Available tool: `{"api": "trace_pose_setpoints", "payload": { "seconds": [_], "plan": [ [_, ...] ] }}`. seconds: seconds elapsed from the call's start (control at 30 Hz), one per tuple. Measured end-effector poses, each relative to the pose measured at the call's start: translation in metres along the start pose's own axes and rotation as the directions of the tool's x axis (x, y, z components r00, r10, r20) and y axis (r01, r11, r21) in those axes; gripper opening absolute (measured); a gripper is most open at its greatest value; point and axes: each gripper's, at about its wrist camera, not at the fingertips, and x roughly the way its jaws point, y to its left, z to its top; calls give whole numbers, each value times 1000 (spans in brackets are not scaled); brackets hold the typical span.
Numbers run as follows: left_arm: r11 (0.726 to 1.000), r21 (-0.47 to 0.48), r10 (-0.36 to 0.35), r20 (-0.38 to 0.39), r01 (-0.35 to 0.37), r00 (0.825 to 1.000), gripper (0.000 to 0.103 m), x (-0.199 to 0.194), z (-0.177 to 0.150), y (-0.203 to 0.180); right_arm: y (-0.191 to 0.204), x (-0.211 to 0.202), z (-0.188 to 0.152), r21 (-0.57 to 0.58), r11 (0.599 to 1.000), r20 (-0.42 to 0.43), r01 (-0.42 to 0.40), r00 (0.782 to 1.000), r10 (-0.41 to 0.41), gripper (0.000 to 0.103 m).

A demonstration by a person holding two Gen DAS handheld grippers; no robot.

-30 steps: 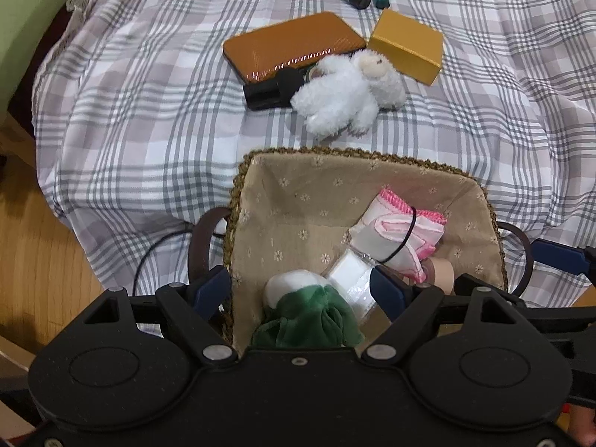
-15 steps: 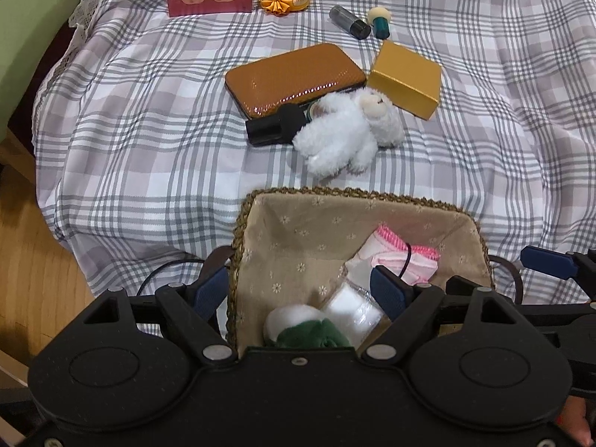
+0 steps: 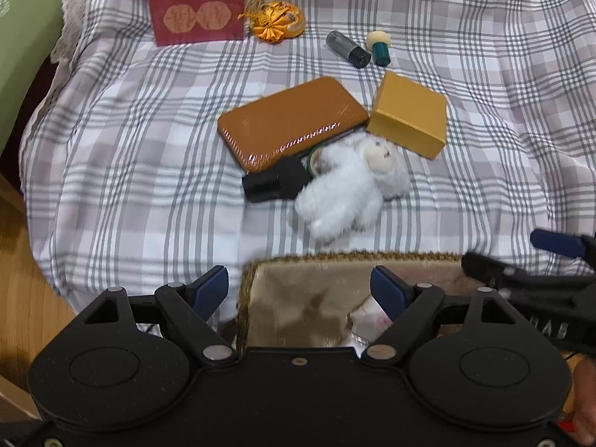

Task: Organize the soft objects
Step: 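Withdraw both open grippers from the basket toward the items on the sheet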

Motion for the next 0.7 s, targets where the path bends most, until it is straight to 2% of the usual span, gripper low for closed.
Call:
{"api": "trace_pose_setpoints", "payload": {
  "seconds": [0.17, 0.37, 0.53, 0.7],
  "plan": [
    [999, 31, 5, 5, -5, 1000, 80, 9, 19, -3, -13, 2, 31, 41, 999, 79, 2, 997, -5, 85],
    [999, 43, 7, 24, -8, 1000, 80, 18, 41, -4, -32, 6, 71, 121, 992, 176, 21, 983, -42, 86],
    [999, 32, 11, 75, -13, 997, 80, 21, 60, 1, -41, 22, 97, 150, 988, 192, 44, 979, -73, 86],
    [999, 23, 31, 124, -34, 992, 80, 30, 85, 5, -43, 38, 108, 128, 990, 195, 64, 977, -89, 86]
  ]
}}
